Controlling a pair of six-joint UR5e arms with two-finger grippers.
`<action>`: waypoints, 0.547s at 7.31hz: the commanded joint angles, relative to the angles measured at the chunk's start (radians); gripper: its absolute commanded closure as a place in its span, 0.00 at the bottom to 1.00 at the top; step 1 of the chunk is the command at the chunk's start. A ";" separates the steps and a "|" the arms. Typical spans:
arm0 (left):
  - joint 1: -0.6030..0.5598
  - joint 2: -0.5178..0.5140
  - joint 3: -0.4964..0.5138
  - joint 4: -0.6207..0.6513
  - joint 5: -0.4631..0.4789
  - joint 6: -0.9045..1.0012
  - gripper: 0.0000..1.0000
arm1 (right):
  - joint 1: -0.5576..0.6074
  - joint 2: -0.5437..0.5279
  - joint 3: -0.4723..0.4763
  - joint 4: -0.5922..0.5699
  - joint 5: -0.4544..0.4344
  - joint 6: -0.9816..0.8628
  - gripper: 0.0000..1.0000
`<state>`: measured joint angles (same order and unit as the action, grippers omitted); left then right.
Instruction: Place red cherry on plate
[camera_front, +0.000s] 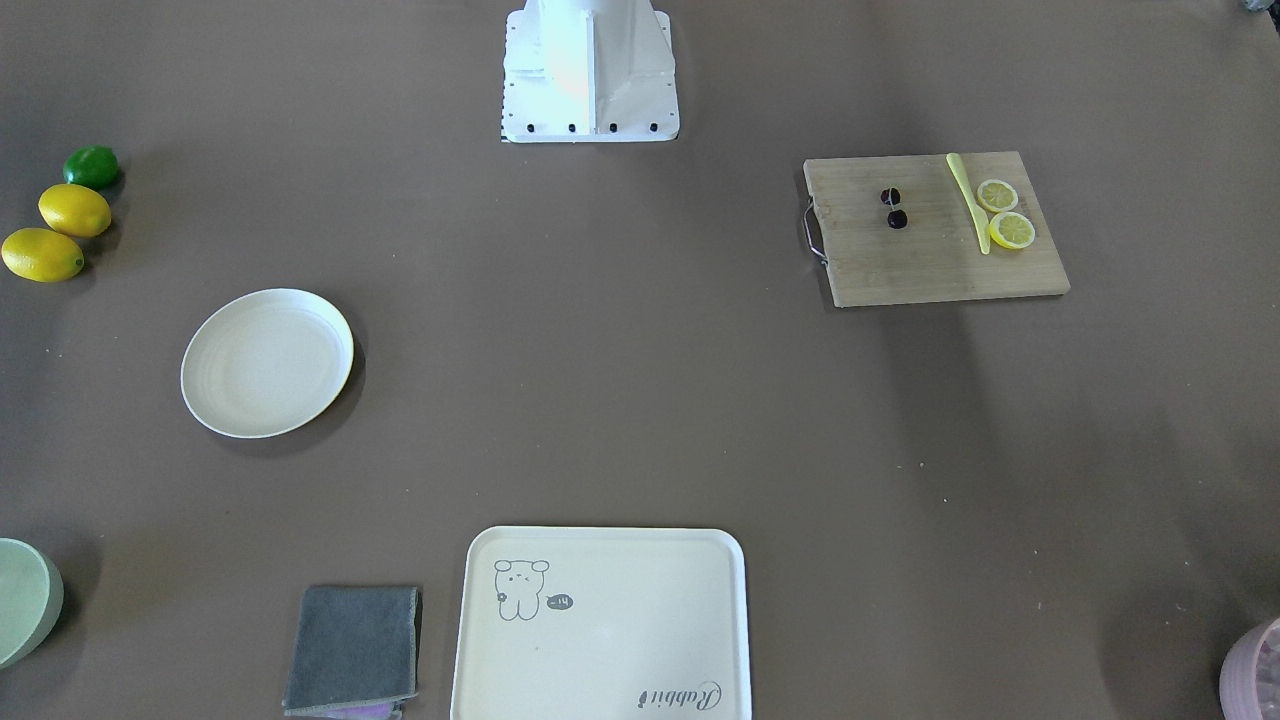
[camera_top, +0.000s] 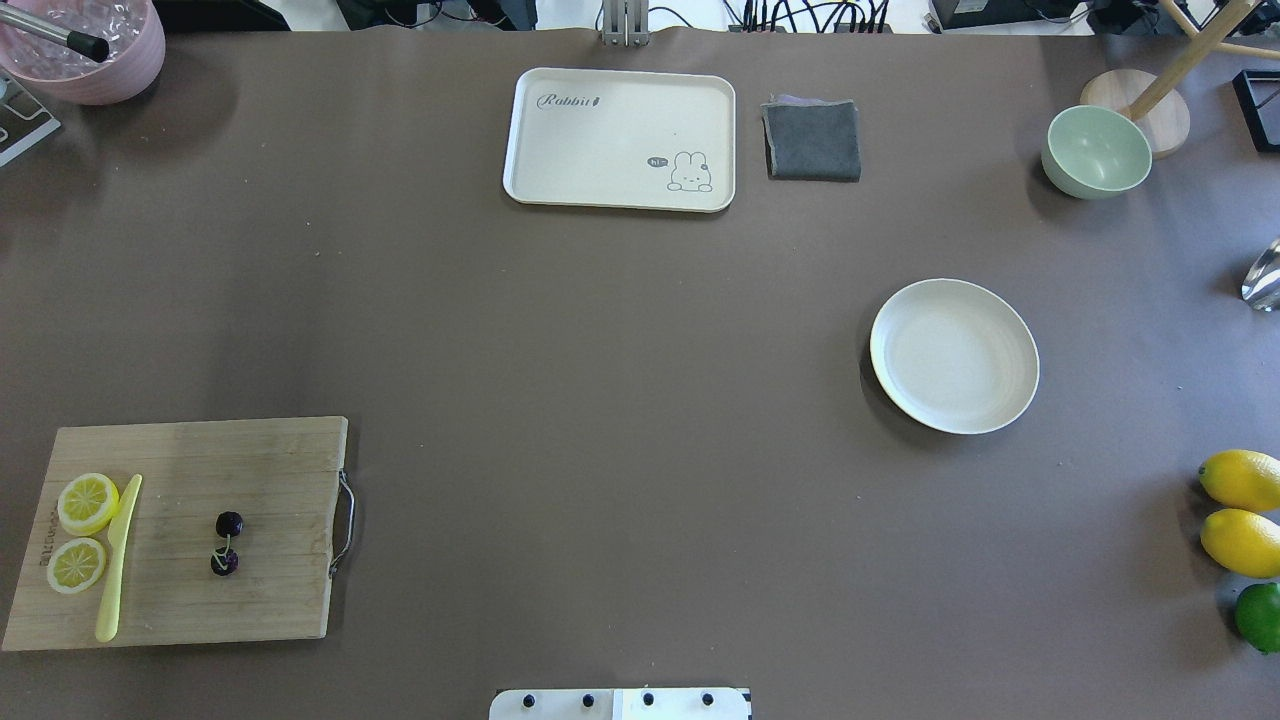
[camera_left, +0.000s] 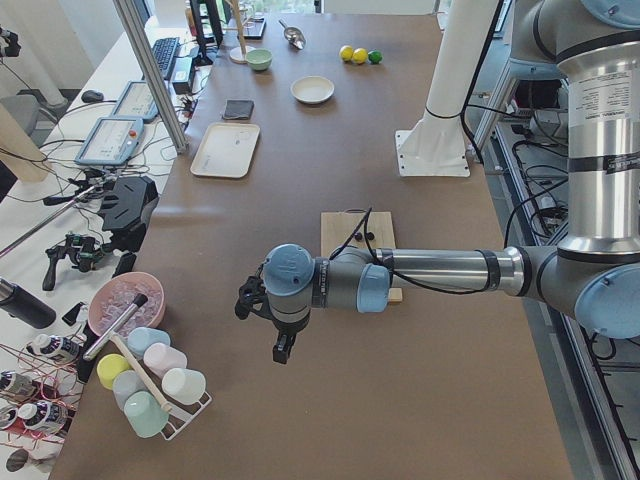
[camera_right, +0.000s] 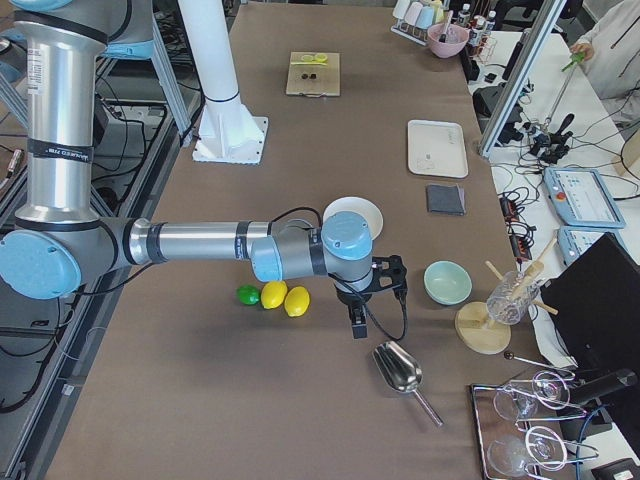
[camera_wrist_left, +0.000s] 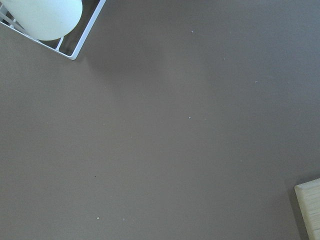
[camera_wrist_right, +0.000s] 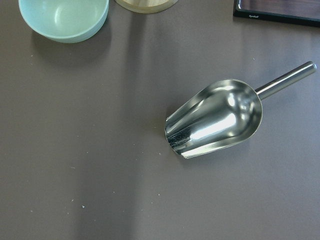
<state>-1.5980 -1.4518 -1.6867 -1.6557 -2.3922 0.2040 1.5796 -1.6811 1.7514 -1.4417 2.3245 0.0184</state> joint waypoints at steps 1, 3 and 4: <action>0.000 0.004 -0.020 -0.010 -0.004 0.014 0.02 | -0.003 -0.009 0.039 -0.034 0.004 -0.001 0.00; -0.005 0.007 -0.019 -0.007 -0.004 0.003 0.02 | -0.004 -0.009 0.039 -0.032 0.015 -0.001 0.00; -0.005 0.002 -0.016 -0.009 0.004 0.002 0.02 | -0.004 -0.008 0.040 -0.032 0.015 -0.001 0.00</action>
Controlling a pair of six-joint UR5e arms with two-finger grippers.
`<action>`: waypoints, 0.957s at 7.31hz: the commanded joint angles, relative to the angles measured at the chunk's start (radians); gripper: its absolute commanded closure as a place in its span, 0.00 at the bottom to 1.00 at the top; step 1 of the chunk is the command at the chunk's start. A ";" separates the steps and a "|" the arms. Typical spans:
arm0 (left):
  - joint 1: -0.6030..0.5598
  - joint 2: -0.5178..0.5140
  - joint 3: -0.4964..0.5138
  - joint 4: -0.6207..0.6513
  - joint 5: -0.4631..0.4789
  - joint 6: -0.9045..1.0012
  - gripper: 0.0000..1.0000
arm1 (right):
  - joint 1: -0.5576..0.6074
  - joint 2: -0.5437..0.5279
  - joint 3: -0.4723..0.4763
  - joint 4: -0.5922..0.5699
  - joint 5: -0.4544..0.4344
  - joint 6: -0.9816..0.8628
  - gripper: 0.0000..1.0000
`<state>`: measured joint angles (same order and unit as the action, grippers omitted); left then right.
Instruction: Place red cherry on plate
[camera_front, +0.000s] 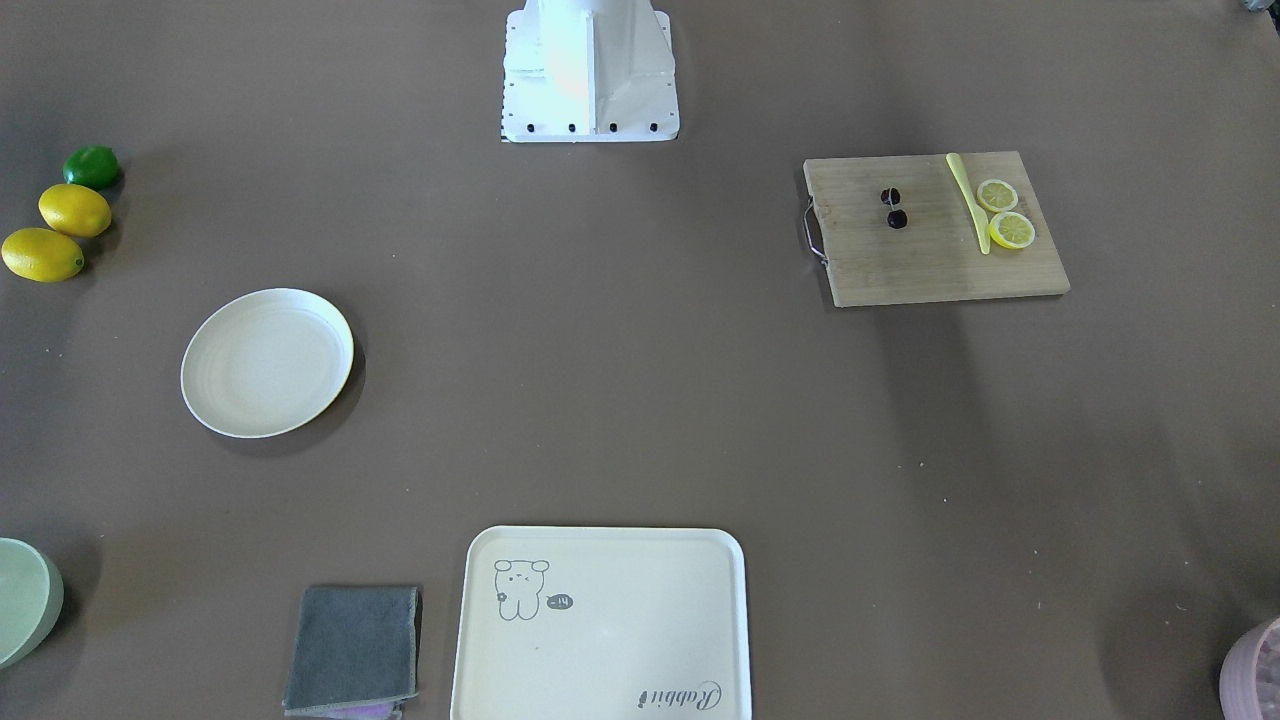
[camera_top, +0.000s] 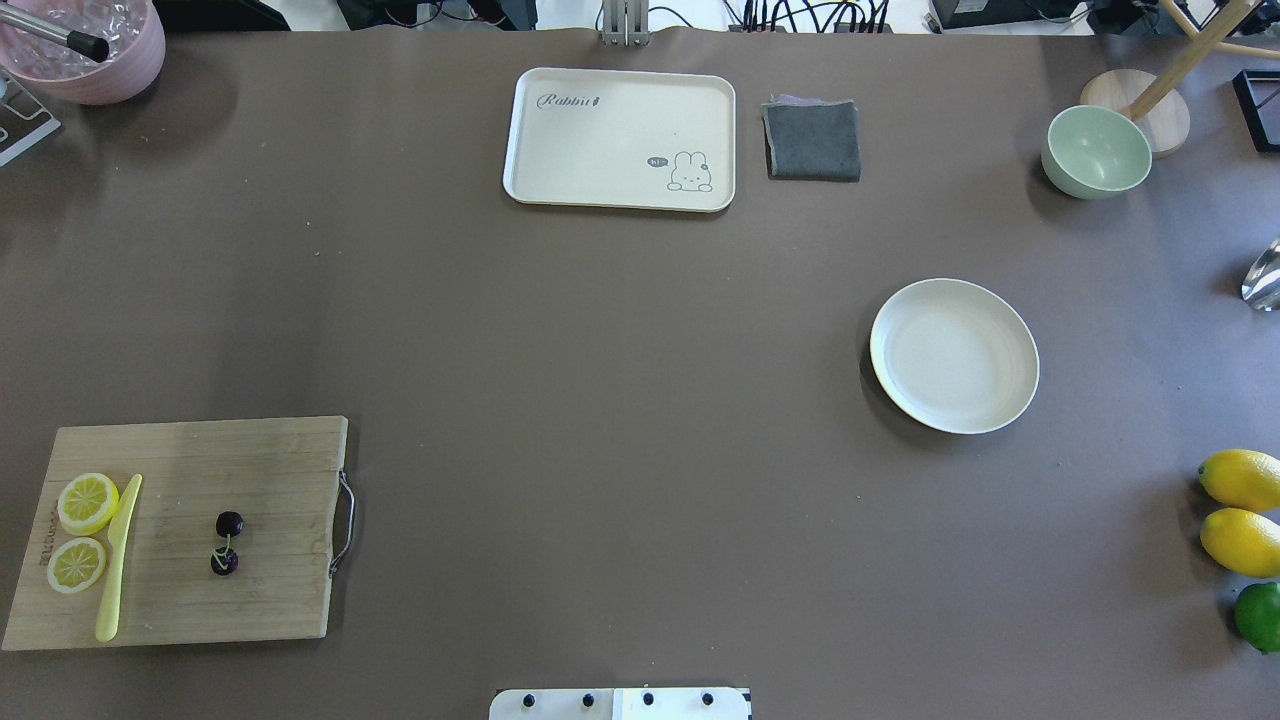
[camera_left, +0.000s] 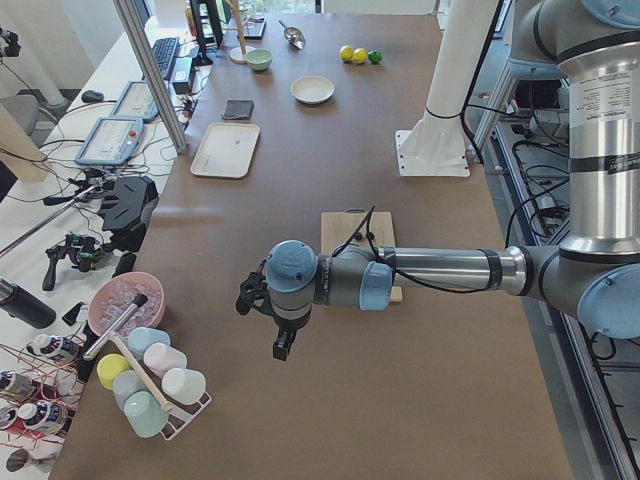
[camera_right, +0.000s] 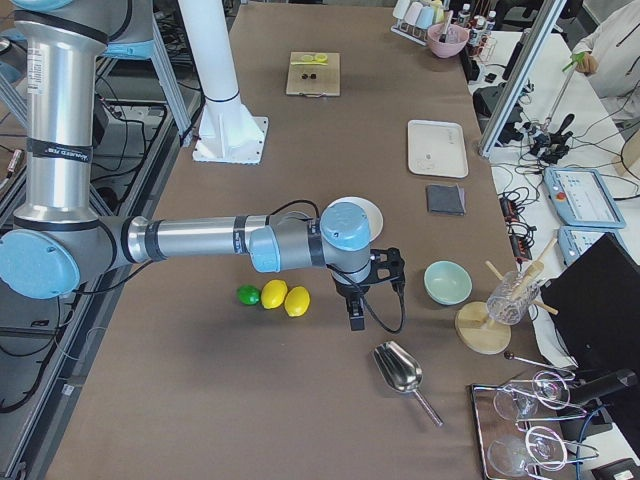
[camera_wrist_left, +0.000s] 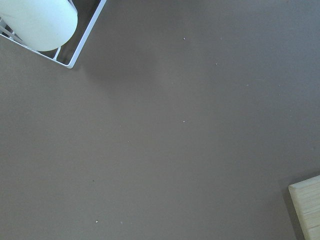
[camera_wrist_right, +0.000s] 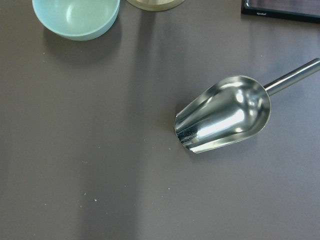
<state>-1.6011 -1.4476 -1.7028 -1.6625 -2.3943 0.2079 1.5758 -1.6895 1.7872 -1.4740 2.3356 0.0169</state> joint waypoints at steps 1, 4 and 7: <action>-0.005 0.004 -0.023 -0.006 0.003 -0.004 0.02 | 0.000 -0.001 0.006 0.000 0.013 0.000 0.00; 0.000 0.004 -0.029 -0.006 0.009 -0.002 0.02 | -0.002 -0.004 0.006 0.009 0.031 0.005 0.00; -0.007 0.004 -0.038 -0.008 0.043 -0.002 0.02 | -0.003 0.001 0.000 0.012 0.030 0.005 0.00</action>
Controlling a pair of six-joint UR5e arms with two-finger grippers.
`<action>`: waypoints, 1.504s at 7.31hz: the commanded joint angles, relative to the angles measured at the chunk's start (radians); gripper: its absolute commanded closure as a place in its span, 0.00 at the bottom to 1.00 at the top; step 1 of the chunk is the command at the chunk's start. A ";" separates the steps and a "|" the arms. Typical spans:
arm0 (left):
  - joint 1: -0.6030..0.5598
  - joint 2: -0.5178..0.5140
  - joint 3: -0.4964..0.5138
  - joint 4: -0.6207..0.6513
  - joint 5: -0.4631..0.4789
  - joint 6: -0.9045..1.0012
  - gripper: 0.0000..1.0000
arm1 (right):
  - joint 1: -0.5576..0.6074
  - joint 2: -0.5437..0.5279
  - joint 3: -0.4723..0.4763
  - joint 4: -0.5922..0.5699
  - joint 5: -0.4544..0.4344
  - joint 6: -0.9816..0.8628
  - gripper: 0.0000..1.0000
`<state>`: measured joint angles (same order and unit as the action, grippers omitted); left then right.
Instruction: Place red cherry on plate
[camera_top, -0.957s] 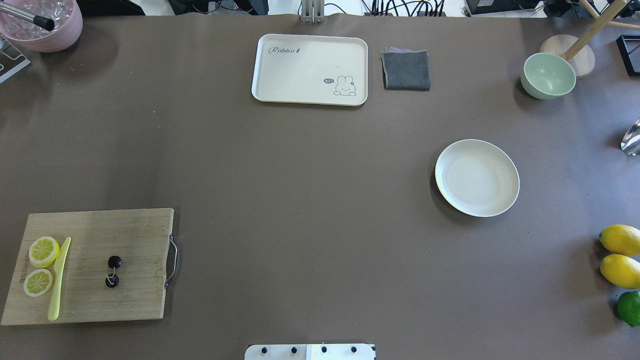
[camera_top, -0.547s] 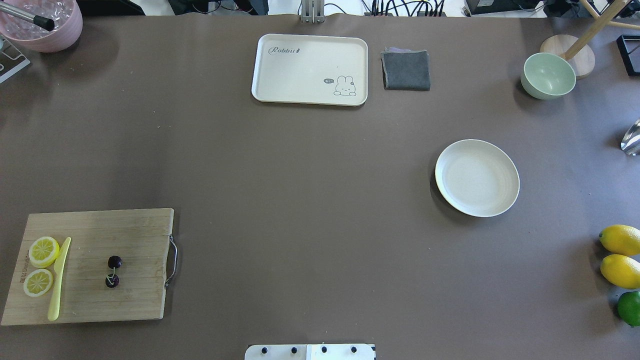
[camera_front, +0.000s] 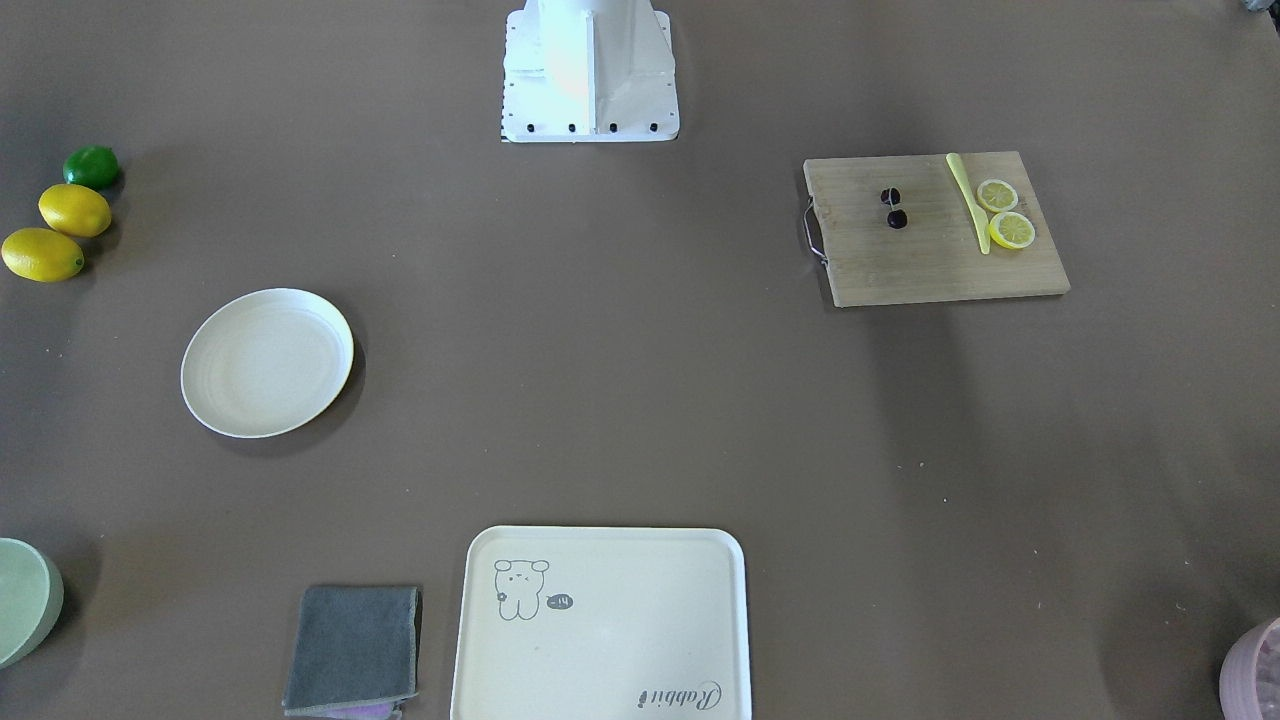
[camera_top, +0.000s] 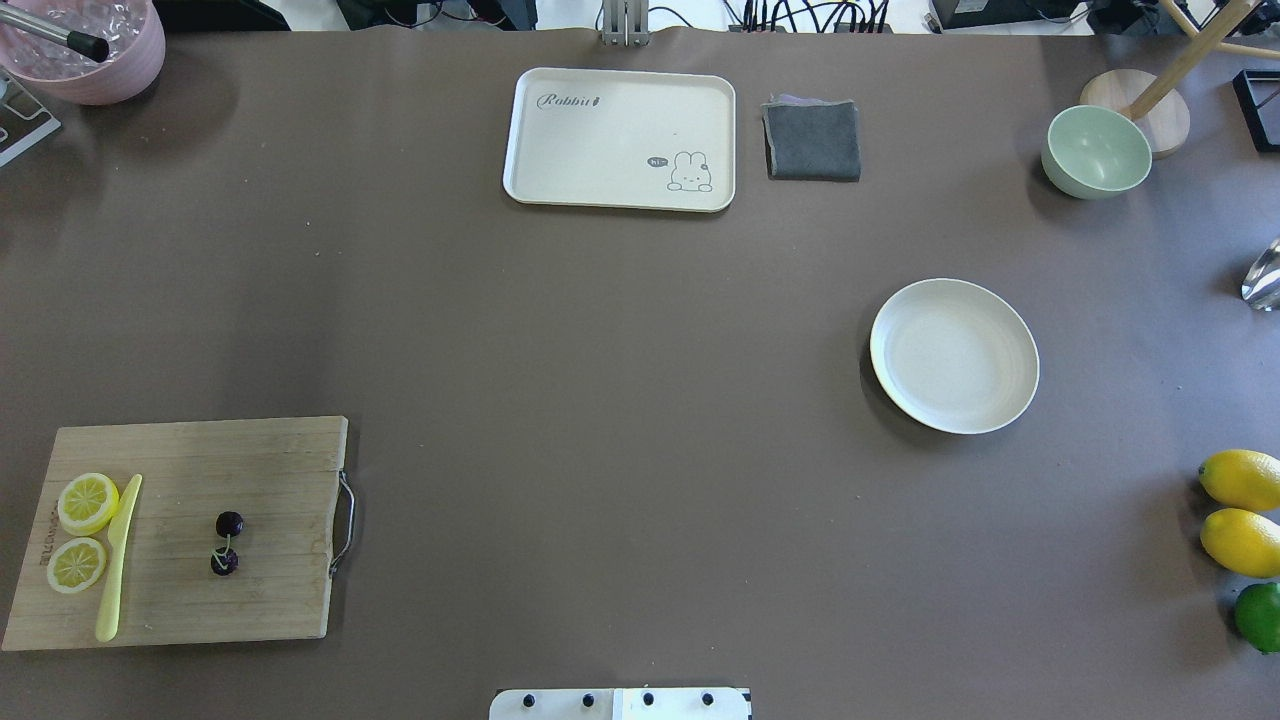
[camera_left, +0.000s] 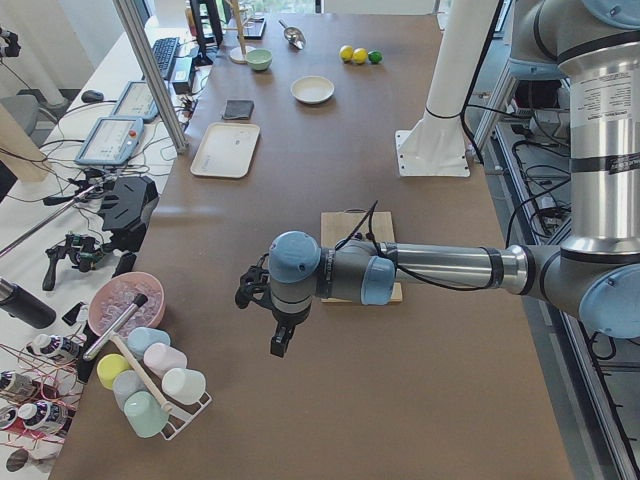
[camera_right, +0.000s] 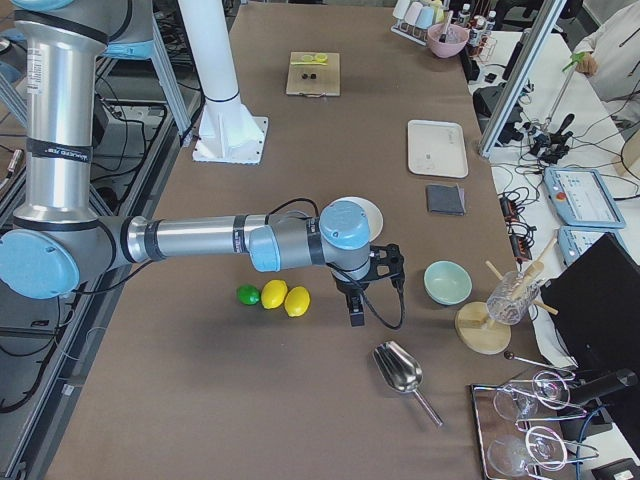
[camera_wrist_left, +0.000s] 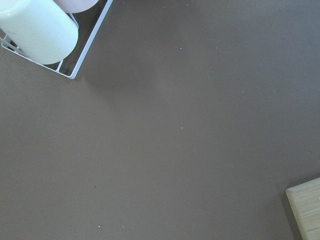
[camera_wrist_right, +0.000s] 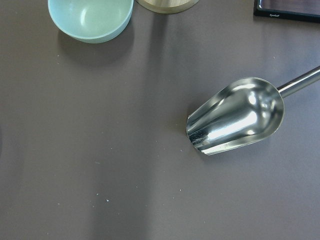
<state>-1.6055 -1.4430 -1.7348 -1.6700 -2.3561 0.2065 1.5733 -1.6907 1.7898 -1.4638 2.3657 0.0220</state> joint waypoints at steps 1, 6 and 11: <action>-0.002 -0.002 0.007 -0.001 0.004 0.002 0.02 | -0.001 -0.001 -0.003 0.002 0.000 -0.002 0.00; -0.005 0.006 -0.023 -0.019 -0.066 0.001 0.02 | -0.001 -0.004 -0.004 0.016 0.018 -0.005 0.00; -0.004 0.021 -0.008 -0.037 -0.132 -0.004 0.02 | -0.001 -0.017 -0.007 0.051 0.035 -0.011 0.00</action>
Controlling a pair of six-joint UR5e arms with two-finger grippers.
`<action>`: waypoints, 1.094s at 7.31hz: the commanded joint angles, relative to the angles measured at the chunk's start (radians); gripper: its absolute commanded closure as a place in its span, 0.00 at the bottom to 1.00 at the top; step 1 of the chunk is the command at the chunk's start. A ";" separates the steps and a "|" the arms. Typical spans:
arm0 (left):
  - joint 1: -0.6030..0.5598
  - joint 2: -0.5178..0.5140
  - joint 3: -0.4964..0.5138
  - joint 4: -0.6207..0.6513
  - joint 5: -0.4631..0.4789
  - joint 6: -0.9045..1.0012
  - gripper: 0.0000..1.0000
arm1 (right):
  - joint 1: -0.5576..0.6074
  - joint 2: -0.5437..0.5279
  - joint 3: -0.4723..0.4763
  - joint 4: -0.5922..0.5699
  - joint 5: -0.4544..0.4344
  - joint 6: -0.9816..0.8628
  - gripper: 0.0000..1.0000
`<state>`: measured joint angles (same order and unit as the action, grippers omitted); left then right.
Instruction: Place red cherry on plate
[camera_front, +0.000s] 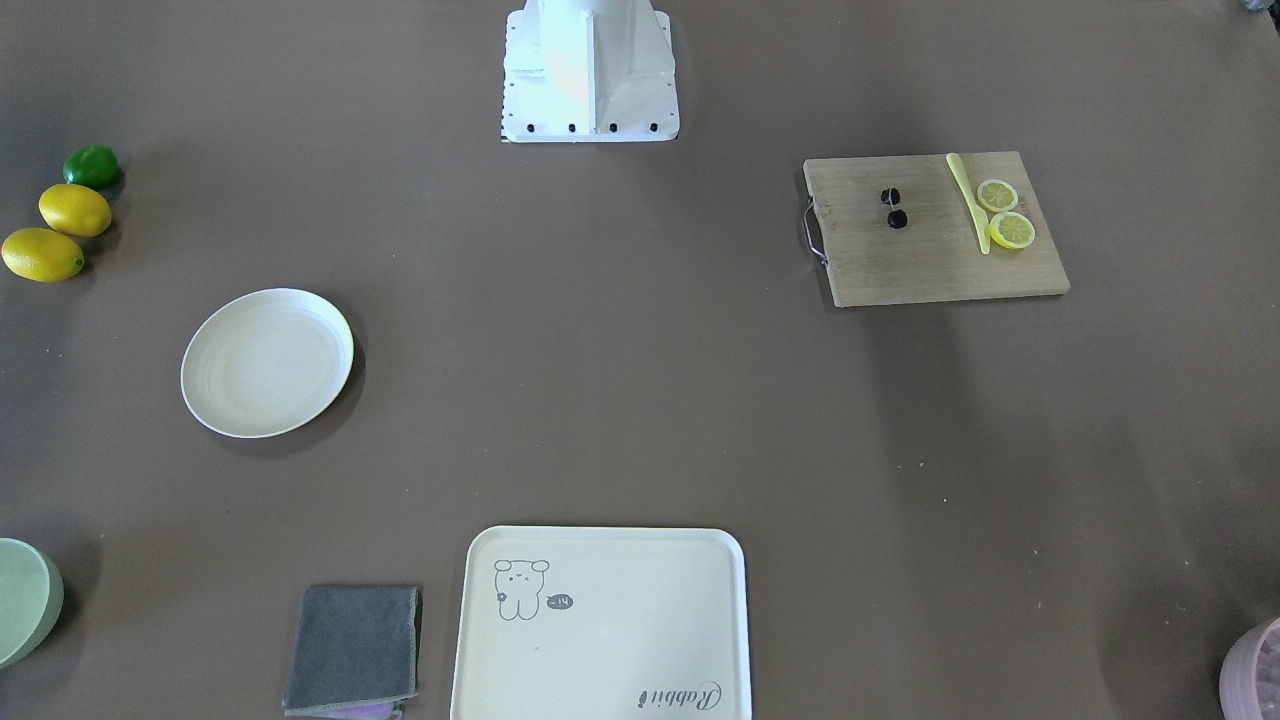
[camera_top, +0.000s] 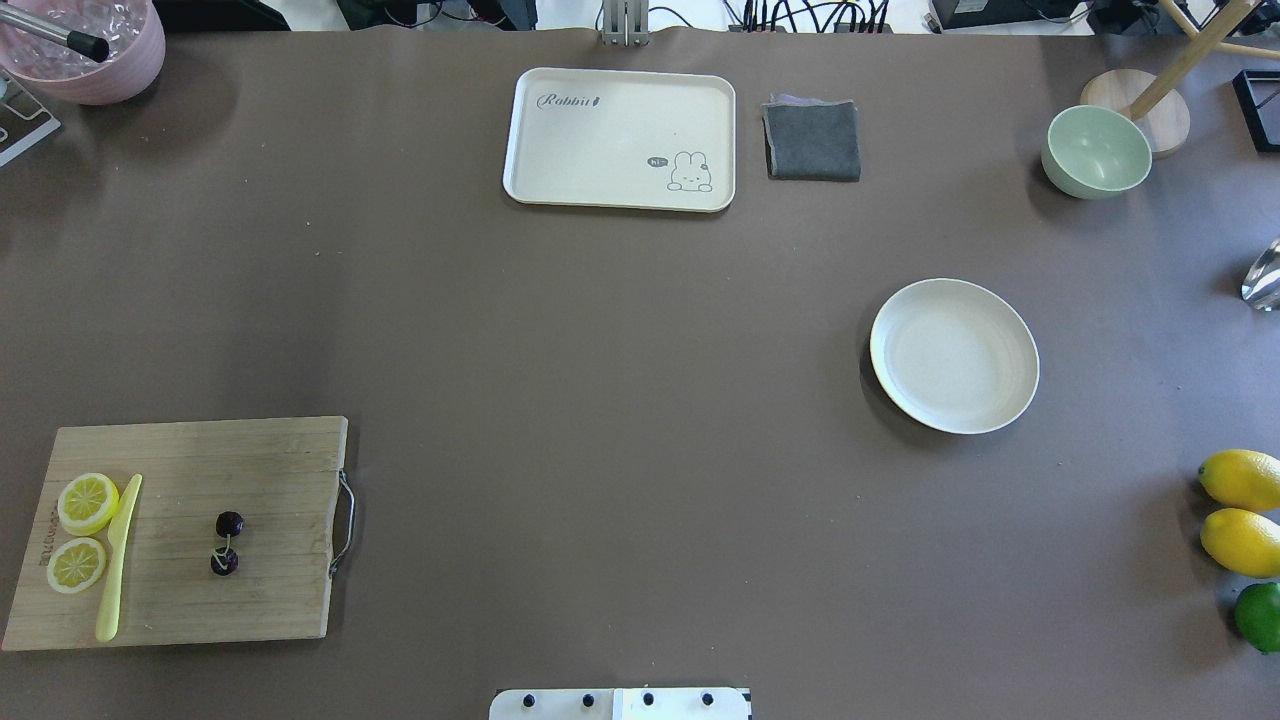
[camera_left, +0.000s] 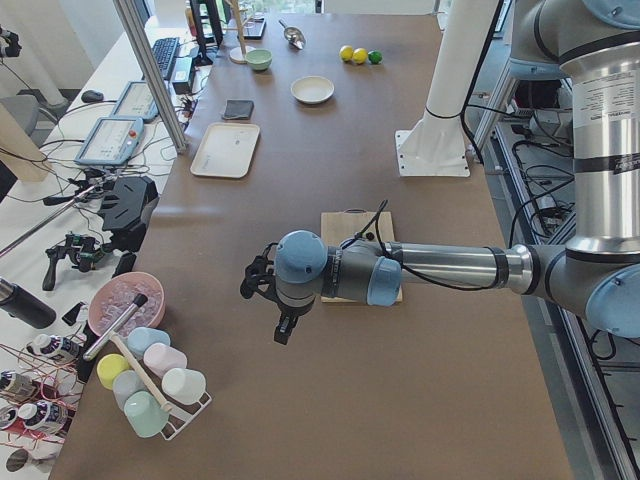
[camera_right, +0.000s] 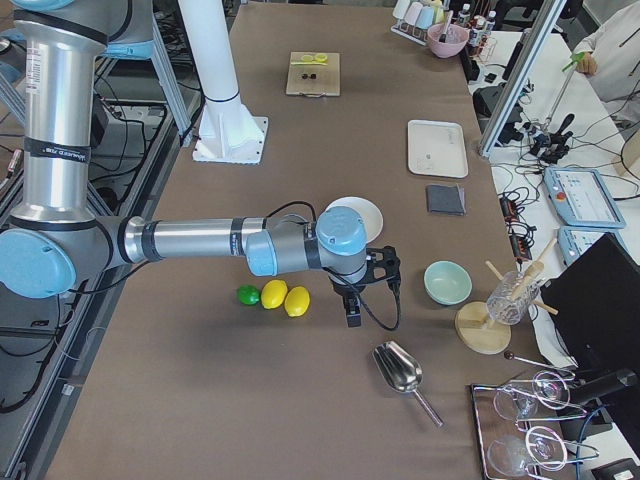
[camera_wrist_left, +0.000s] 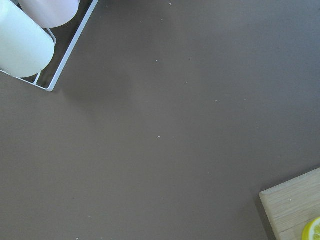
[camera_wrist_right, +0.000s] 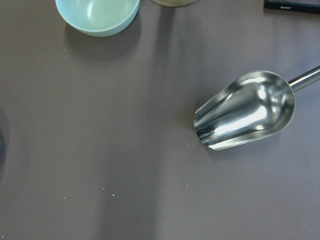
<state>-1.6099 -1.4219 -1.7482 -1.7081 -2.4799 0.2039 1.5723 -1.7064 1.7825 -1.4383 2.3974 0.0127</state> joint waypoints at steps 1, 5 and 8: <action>0.001 0.001 0.009 0.001 -0.002 0.002 0.02 | -0.003 -0.025 -0.003 0.079 0.005 0.000 0.00; 0.001 0.001 -0.007 -0.048 -0.011 -0.012 0.02 | -0.025 -0.088 -0.034 0.228 0.153 0.012 0.00; 0.015 0.029 0.001 -0.174 -0.010 -0.178 0.02 | -0.214 -0.023 -0.035 0.300 0.120 0.310 0.05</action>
<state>-1.5981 -1.4069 -1.7498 -1.8357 -2.4892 0.0642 1.4480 -1.7662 1.7491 -1.1826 2.5378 0.1725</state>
